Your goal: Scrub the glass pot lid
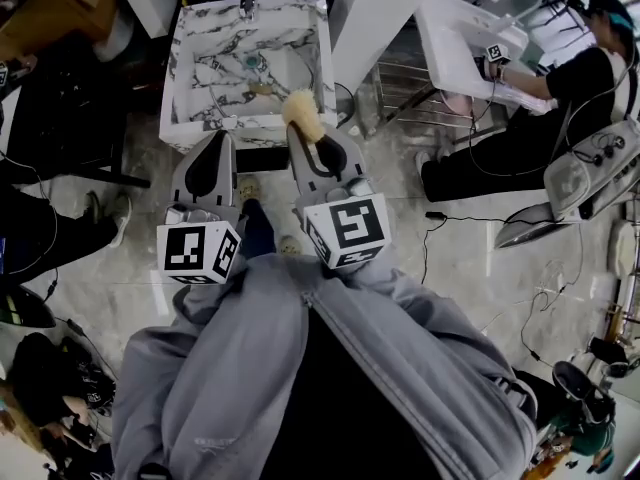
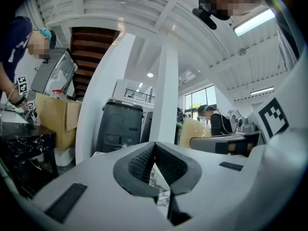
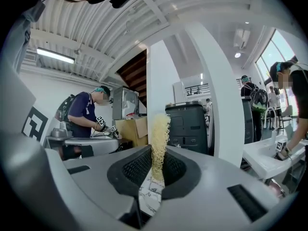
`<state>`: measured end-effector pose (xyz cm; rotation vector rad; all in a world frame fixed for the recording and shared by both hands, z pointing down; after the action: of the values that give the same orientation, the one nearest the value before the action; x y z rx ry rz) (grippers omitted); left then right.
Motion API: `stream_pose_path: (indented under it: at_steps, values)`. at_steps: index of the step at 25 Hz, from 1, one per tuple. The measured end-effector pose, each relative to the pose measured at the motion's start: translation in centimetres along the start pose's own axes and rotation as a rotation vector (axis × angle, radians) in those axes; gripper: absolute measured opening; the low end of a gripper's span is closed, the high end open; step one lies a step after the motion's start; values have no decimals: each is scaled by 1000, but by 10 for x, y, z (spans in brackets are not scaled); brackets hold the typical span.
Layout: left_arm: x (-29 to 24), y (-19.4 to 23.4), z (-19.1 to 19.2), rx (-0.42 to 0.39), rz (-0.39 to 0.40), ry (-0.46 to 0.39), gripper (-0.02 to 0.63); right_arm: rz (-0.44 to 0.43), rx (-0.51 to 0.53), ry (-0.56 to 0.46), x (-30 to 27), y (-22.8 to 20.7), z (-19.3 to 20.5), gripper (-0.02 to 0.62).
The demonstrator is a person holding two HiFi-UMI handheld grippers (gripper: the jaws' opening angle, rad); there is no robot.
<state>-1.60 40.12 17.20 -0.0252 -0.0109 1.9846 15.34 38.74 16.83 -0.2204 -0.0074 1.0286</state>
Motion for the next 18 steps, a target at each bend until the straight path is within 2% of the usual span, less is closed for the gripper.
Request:
stream_pose_path:
  at_steps: [12,18]
  values:
    - [-122,106,5,0,91,24,15,93,6,22,-140,-27,-17,51]
    - [-157,146,11,7,136,36,15,140,13,23,-186,-27,-21,51]
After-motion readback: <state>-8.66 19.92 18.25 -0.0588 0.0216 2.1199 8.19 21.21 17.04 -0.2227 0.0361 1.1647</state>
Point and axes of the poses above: the fingertips, and each gripper's own axes: x backward along the fingers, y to its left, z out of its underside, the point moved 8 cm from there along x, backward along the fingers, and after that the axes turned 8 degrees about -x, right-handed, at the moved point
